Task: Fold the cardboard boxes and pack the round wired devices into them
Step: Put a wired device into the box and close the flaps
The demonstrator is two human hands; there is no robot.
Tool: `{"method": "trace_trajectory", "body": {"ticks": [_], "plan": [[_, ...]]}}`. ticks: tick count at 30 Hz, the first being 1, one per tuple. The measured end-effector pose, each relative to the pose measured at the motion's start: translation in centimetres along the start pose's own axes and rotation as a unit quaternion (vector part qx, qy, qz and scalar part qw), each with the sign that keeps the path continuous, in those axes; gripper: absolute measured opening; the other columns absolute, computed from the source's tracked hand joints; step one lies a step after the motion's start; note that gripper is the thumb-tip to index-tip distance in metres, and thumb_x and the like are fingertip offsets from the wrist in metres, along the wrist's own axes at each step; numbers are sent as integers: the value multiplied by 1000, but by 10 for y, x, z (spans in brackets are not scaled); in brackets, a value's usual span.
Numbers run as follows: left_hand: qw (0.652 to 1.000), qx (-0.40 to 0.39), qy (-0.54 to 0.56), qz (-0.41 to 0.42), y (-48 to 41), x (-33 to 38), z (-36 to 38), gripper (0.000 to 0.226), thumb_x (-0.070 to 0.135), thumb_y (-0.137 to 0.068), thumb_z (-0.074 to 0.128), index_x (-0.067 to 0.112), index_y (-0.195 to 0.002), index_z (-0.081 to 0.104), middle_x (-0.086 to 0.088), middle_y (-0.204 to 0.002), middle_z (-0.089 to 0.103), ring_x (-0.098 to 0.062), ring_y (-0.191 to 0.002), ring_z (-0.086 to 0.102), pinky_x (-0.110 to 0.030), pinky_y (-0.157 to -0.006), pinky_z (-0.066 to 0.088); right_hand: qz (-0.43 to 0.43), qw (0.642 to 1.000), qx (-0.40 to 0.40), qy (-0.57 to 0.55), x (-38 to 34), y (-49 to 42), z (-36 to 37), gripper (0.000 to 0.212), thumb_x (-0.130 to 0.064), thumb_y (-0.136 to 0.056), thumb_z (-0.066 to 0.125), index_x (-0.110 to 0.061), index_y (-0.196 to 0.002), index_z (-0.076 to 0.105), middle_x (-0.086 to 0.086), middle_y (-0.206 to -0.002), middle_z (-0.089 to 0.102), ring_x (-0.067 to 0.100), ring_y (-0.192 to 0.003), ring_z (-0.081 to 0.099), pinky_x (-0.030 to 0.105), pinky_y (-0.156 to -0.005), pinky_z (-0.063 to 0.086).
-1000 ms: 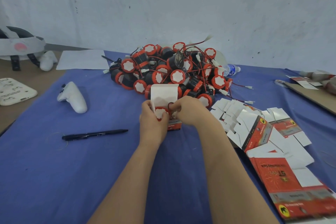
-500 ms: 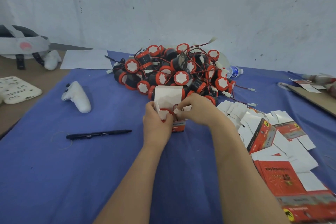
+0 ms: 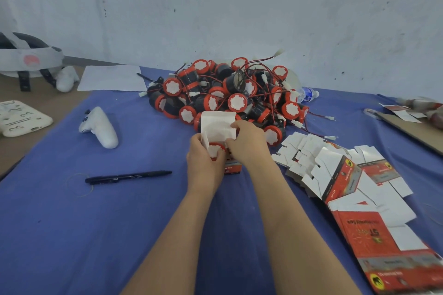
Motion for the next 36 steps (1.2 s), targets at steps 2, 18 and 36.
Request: {"method": "trace_trajectory", "body": {"ticks": [2, 18, 36], "plan": [[1000, 1, 0, -1, 0, 0, 0, 42, 12, -89, 59, 17, -125, 39, -3, -119, 55, -12, -93, 57, -13, -58, 42, -1, 998, -13, 66, -3, -1, 1, 34, -5, -91, 56, -7, -125, 55, 14, -119, 61, 27, -103, 60, 31, -82, 52], [1000, 4, -23, 4, 3, 3, -2, 41, 15, -89, 61, 17, -124, 38, -4, -122, 53, -22, -109, 55, -36, -81, 54, -8, 994, 78, -76, 23, 9, -13, 18, -5, -89, 57, -11, -103, 66, 7, -113, 60, 13, -92, 53, 22, -77, 41], [1000, 5, -15, 9, 3, 4, -2, 39, 14, -90, 59, 16, -123, 38, -5, -124, 53, -20, -106, 56, -14, -62, 44, -28, 999, -28, 37, 11, 16, -11, 22, -3, -87, 56, -12, -93, 75, 3, -94, 68, 20, -86, 60, 32, -77, 54]]}}
Point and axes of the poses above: each hand's wrist, its own y-axis away from the middle knuckle, its own z-axis out of the palm, x = y × z, the point moved 7 cm from there along -y, towards the middle knuckle
